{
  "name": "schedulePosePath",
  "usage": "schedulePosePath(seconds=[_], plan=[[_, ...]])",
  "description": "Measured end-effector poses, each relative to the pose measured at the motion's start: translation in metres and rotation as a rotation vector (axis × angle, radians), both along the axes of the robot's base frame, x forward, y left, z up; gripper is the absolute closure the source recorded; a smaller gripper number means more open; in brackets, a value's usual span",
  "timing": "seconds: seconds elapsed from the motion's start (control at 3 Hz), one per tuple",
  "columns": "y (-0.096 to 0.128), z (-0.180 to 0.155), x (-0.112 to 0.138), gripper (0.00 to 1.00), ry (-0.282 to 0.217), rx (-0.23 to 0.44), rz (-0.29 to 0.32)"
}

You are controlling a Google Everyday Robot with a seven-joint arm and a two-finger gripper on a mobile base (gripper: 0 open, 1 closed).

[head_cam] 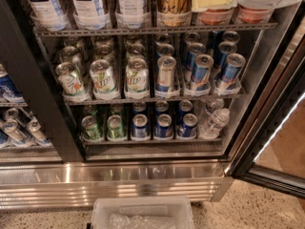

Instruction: Pick coke can from top shelf of fridge

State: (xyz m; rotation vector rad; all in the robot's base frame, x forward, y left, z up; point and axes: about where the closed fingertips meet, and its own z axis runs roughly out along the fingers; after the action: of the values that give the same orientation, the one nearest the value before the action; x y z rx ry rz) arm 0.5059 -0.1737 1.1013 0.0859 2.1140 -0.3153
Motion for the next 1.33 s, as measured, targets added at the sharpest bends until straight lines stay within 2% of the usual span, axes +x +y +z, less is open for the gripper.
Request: schedulePosePath(seconds=[0.67, 1.0, 1.33], plan=[[0.0, 0.0, 0.0, 0.0, 0.0, 0.0, 0.0], [0.001, 0.002, 0.004, 0.0, -0.036, 0.023, -0.056], [-0.002, 0.004, 0.012, 0.09, -0.099, 0.069, -0.155]])
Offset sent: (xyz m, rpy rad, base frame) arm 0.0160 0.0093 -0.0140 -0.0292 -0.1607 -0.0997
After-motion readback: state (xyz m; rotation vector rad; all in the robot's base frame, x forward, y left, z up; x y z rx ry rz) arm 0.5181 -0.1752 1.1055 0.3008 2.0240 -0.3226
